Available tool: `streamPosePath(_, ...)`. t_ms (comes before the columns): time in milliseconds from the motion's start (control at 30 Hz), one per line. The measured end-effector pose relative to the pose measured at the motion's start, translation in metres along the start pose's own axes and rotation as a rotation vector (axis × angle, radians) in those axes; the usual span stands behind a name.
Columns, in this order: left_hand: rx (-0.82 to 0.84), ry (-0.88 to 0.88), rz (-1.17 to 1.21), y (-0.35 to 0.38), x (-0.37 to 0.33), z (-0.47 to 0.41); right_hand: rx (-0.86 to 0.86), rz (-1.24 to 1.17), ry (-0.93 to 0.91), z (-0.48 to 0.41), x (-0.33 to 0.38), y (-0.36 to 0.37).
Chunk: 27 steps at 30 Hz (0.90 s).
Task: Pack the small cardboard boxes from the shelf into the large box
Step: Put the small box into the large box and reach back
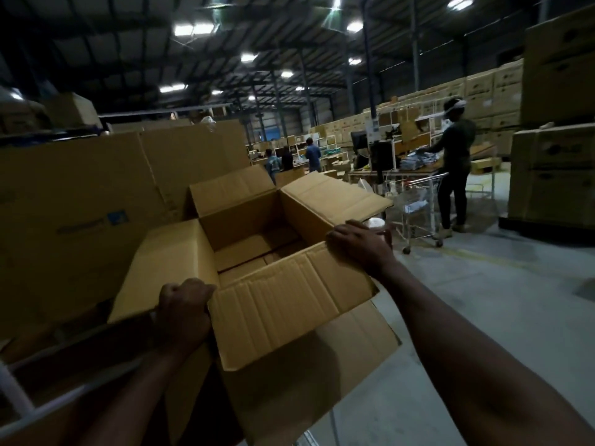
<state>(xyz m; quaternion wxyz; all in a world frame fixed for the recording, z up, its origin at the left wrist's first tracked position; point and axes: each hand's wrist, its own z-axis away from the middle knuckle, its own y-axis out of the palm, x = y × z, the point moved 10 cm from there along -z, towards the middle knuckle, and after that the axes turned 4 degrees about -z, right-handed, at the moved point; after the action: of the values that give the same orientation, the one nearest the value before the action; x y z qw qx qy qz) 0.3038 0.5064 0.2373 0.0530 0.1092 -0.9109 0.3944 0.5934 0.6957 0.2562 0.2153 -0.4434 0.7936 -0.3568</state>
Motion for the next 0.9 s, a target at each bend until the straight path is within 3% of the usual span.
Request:
streamPosePath(367, 0.043, -0.095, -0.034, 0.036, 0.004, -0.026, 0.015, -0.017, -0.07, -0.035, -0.043, 0.052)
streamPosePath(633, 0.092, -0.105, 0.006, 0.062, -0.008, 0.007, 0.07, -0.038, -0.09, -0.014, -0.038, 0.103)
streamPosePath(900, 0.33, -0.158, 0.124, 0.129, -0.002, 0.051, 0.267, -0.107, 0.035, 0.022, -0.044, 0.162)
